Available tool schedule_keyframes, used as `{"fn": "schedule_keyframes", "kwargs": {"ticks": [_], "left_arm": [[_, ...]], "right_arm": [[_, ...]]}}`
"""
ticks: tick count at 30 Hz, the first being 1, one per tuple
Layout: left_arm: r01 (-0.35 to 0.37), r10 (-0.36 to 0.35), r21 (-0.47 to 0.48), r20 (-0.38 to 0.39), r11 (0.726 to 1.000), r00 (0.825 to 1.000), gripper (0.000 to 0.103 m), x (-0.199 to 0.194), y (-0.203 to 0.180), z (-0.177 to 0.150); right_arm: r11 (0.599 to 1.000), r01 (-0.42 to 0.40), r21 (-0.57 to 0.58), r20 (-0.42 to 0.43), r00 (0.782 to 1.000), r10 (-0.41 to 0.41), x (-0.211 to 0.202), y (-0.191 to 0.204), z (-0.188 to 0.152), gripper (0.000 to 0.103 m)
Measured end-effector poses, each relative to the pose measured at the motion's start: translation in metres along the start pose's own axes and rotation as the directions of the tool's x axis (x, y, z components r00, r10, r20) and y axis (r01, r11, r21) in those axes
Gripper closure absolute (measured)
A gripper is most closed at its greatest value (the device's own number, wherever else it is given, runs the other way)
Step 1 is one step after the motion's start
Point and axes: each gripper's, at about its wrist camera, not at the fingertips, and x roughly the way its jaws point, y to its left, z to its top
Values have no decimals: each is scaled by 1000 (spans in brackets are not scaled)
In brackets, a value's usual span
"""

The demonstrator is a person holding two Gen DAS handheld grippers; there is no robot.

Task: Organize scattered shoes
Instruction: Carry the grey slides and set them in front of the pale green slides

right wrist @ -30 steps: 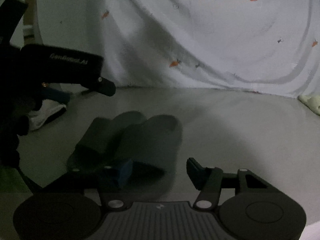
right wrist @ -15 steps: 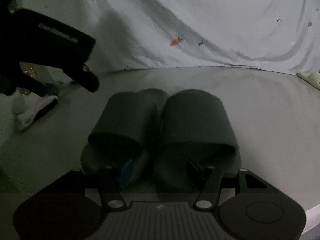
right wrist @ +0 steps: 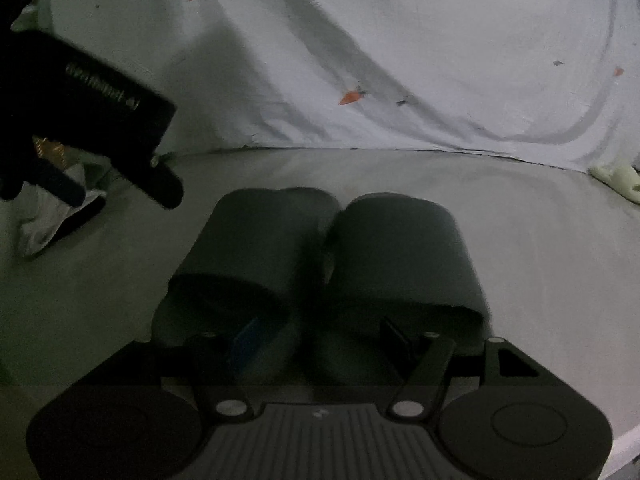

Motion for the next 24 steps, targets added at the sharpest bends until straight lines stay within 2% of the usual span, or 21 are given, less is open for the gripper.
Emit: {"fn": "schedule_keyframes", "kwargs": {"ticks": [2,9,12,14,17,19,24], "left_arm": [[3,-3,-4,-3,1000,1000,0,1,2,0],[1,-1,-2,-6,1000,1000,0,2,11,-3],[0,0,-9,-7,1000,1000,1,2,14,-4],[-3,3,-15,-10,1000,1000,0,3,15,-3],[-12,11,-23,-21,1000,1000,0,5,16,-2],[-19,18,-24,-28,1000,999,1,6,15,-2],[1,-2,-43,-26,999,1000,1,8,14,4]], "right_arm": [[1000,11,-23,12,1000,-10,4,5,0,35],[998,50,23,47,998,-51,15,6,0,37],[998,56,31,42,997,-57,20,5,4,48],[998,61,-14,29,998,-61,23,8,9,61],[995,68,-75,41,997,-65,15,8,9,74],[992,78,-99,68,995,-72,9,6,18,78],[996,75,-55,66,995,-71,6,-12,41,79]]}}
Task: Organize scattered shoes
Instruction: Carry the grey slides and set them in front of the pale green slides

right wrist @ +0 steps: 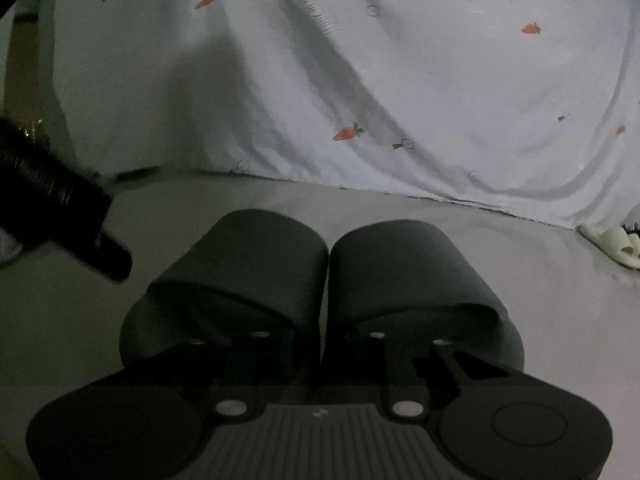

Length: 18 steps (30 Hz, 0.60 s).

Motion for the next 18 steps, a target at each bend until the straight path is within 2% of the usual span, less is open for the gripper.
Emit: {"fn": "schedule_keyframes", "kwargs": {"ticks": [7,13,18], "left_arm": [[27,-27,3,-4,1000,1000,1,4,-17,9],[58,-59,37,13,998,998,0,-1,-62,20],[84,-86,48,38,995,996,1,-12,-128,31]], "right_arm": [[996,84,11,0,996,-84,-15,-45,10,78],[985,170,23,23,985,-171,-39,-106,12,78],[976,216,37,40,975,-217,-64,-169,11,76]]}}
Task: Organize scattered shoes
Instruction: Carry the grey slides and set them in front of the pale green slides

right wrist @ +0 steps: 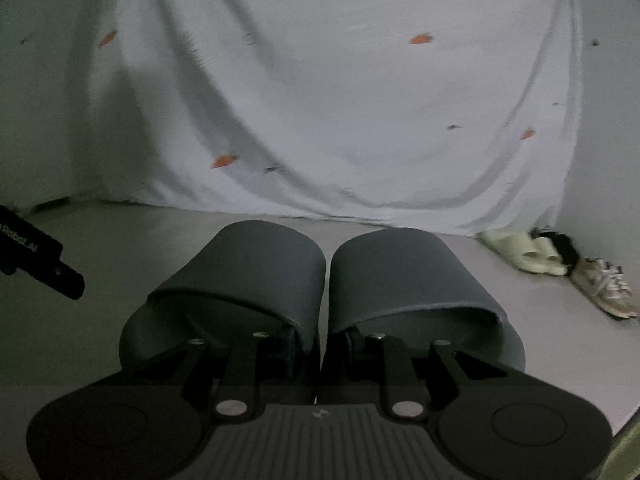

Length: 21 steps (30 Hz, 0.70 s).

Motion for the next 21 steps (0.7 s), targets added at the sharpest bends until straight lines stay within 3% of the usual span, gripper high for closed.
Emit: {"fn": "schedule_keyframes", "kwargs": {"ticks": [8,13,21], "left_arm": [[103,-103,-10,70,995,992,0,-16,-120,15],[217,-220,35,110,975,969,0,-22,-214,14],[298,-312,125,108,946,944,0,7,-312,41]], "right_arm": [[998,56,-10,18,998,-56,-27,-126,-11,75],[994,111,21,-1,994,-111,-38,-205,-26,75],[985,162,67,-41,986,-160,-16,-303,-40,74]]}}
